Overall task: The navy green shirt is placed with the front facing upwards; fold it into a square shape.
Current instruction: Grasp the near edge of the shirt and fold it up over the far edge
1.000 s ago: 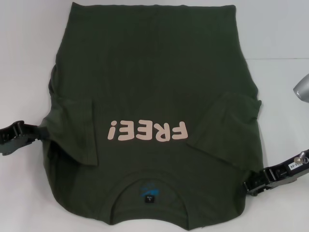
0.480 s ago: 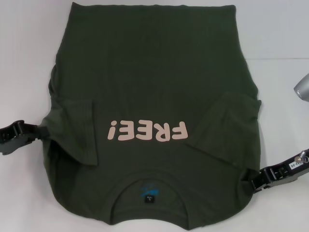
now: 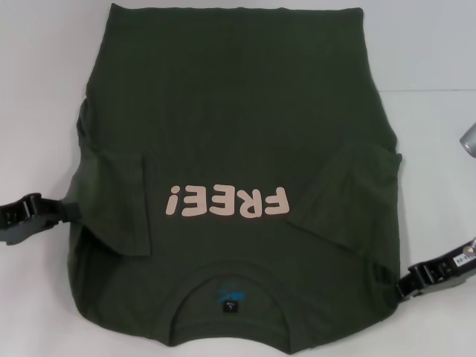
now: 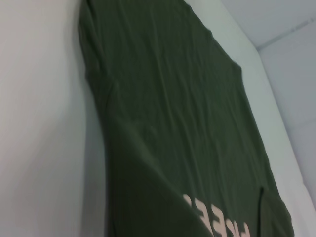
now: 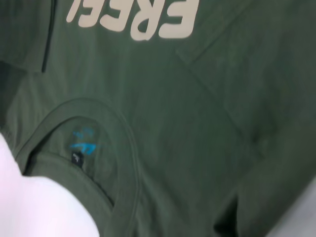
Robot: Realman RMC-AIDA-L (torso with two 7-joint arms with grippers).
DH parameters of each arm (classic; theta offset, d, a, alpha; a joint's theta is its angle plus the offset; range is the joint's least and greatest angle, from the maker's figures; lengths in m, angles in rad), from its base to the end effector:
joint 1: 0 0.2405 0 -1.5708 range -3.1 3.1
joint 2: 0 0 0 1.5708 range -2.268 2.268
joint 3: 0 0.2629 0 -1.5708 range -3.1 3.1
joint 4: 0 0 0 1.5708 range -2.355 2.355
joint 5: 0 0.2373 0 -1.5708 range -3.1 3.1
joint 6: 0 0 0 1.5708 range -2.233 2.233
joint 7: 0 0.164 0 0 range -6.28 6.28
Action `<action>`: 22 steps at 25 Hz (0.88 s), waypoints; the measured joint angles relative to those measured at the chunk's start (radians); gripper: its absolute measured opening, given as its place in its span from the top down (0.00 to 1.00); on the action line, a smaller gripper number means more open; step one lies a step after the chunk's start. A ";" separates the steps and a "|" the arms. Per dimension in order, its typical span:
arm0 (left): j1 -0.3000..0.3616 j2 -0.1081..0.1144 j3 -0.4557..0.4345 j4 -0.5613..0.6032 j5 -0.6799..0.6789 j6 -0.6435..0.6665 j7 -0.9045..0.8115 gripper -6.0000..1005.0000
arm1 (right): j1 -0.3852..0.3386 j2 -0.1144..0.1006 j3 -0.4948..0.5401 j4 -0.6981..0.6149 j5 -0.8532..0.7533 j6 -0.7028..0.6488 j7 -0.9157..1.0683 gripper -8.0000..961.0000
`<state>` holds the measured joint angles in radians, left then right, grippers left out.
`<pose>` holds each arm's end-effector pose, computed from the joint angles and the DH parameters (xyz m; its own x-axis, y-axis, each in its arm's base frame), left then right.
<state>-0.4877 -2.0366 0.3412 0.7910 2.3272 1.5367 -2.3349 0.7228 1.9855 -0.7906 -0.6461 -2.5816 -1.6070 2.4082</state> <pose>-0.3573 0.3521 0.0530 0.0054 0.8378 0.5459 0.9936 -0.0662 0.0918 0.2981 0.3715 -0.0119 0.3097 -0.9477 0.0775 -0.9391 -0.3176 -0.1311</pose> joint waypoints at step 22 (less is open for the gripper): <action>-0.006 0.016 0.000 0.058 0.195 0.233 -0.017 0.99 | -0.070 -0.044 0.081 -0.054 0.011 -0.139 -0.012 0.91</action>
<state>-0.4940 -2.0202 0.3411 0.8488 2.5225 1.7699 -2.3515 0.6525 1.9417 -0.7098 -0.7003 -2.5709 -1.7460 2.3958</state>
